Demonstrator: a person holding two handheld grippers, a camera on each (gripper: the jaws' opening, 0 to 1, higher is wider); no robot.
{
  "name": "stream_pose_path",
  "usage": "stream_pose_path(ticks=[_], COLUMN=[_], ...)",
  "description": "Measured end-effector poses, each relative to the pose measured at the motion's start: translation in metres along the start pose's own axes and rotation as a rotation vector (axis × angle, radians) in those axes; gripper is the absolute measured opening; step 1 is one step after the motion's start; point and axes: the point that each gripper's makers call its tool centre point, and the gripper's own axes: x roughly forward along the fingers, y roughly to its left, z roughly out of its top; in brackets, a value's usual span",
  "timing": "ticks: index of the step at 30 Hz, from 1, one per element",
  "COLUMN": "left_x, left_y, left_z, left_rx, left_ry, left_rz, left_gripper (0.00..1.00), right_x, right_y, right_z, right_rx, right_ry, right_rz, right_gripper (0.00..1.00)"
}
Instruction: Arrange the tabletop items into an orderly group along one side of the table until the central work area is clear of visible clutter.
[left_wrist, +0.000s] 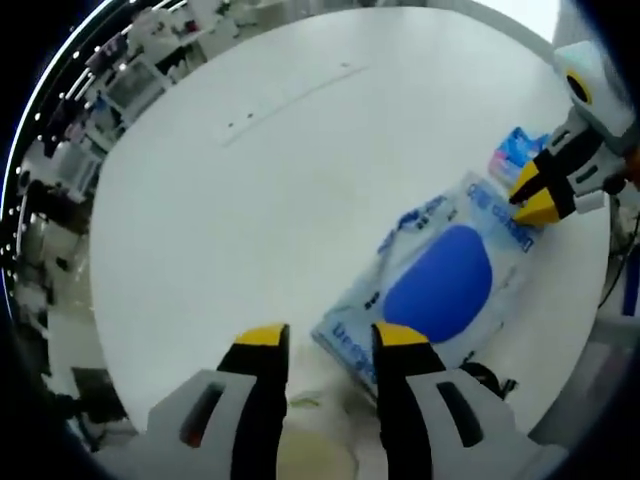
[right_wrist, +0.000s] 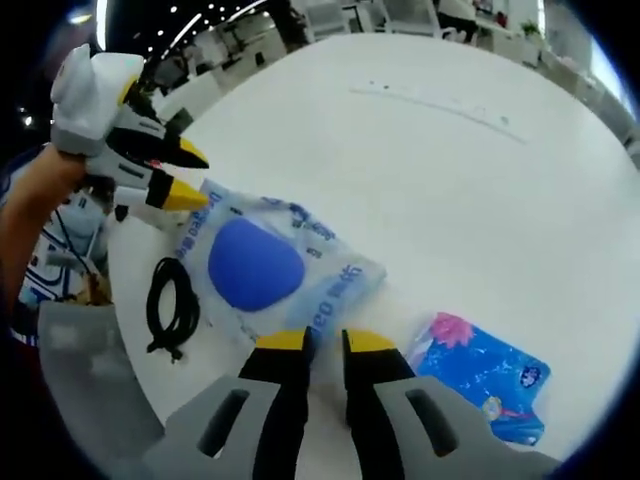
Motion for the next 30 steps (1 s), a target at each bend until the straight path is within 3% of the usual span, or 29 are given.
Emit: stream_pose_path(ticks=[7, 11, 18, 30], left_x=[-0.020, -0.040, -0.080, -0.131], left_y=[-0.010, -0.019, -0.036, -0.054], left_z=[0.018, 0.032, 0.042, 0.017], left_rx=[0.006, 0.013, 0.020, -0.006], left_ry=[-0.102, -0.186, -0.330, -0.485], left_rz=[-0.010, -0.025, -0.059, -0.091], left_gripper=[0.35, 0.35, 0.35, 0.36], right_x=[-0.010, -0.023, -0.048, -0.088], right_y=[0.005, 0.015, 0.033, 0.062], right_z=[0.009, 0.025, 0.037, 0.038], right_rx=[-0.010, -0.040, -0.083, -0.134], right_ry=[-0.048, -0.127, -0.218, -0.322], right_rz=[-0.010, -0.015, -0.031, -0.057], right_gripper=[0.20, 0.22, 0.25, 0.24])
